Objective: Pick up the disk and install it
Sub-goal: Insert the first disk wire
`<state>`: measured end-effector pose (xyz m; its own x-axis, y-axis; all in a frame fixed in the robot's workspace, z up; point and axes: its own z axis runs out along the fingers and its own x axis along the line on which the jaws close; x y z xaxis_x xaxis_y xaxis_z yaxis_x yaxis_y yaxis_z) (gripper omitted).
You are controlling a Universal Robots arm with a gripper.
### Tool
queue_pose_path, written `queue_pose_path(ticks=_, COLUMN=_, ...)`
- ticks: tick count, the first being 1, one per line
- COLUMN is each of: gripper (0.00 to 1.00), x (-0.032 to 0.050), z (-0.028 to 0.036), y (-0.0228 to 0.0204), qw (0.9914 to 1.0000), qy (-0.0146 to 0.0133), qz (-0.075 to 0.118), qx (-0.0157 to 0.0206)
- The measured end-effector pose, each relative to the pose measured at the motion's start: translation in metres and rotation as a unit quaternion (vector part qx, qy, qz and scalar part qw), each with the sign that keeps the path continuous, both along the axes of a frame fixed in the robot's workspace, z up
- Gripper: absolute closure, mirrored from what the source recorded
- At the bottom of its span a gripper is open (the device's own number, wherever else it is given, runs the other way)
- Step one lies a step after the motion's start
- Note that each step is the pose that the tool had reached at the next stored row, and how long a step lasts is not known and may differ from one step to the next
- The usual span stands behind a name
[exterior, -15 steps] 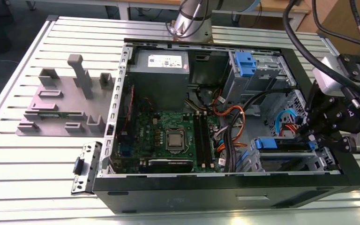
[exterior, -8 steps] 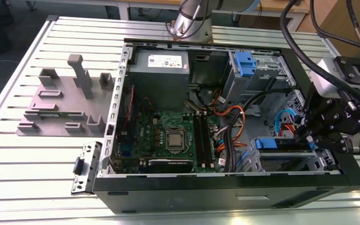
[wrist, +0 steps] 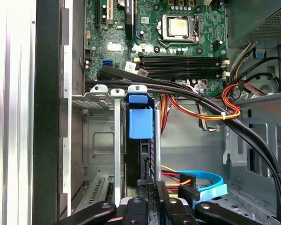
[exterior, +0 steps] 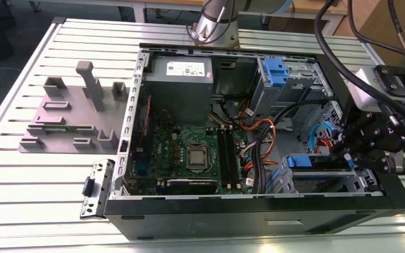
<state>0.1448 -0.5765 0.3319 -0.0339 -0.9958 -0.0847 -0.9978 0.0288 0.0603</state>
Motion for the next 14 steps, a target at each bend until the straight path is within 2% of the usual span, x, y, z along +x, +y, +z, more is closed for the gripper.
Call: queue_pose_path(ticks=14, gripper=0.81, x=-0.0023, z=-0.0063, y=-0.0001, qw=1.0, qy=0.0, qz=0.0, qx=-0.0003)
